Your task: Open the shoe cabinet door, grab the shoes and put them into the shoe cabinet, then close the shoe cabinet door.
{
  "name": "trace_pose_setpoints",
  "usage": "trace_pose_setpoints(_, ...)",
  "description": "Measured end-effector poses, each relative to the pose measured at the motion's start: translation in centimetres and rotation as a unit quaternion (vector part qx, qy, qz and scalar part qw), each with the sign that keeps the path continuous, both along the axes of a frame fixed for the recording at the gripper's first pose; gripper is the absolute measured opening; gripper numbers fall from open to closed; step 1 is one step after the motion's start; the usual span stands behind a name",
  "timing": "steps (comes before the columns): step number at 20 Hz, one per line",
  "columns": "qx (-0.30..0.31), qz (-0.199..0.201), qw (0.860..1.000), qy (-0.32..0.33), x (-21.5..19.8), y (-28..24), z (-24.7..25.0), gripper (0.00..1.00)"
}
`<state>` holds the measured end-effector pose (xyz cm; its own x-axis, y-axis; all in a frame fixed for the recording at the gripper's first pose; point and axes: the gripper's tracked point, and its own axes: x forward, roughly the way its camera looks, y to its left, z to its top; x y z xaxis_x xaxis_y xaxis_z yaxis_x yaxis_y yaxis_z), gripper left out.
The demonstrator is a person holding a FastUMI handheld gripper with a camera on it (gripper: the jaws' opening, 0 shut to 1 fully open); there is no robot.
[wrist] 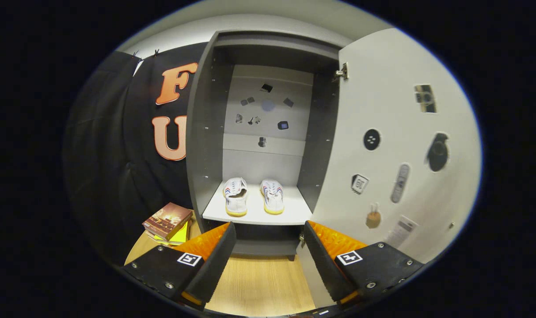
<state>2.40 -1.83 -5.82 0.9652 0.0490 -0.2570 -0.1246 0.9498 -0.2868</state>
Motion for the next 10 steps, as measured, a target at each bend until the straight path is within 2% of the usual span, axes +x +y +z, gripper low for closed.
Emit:
trace_pose_setpoints(5,-0.007,-0.067,0.997,-0.029,-8.9,-7.3,2.2,0.95)
trace_pose_setpoints(10,0.001,-0.162,0.985,-0.062,-13.4,-16.9,3.6,0.95)
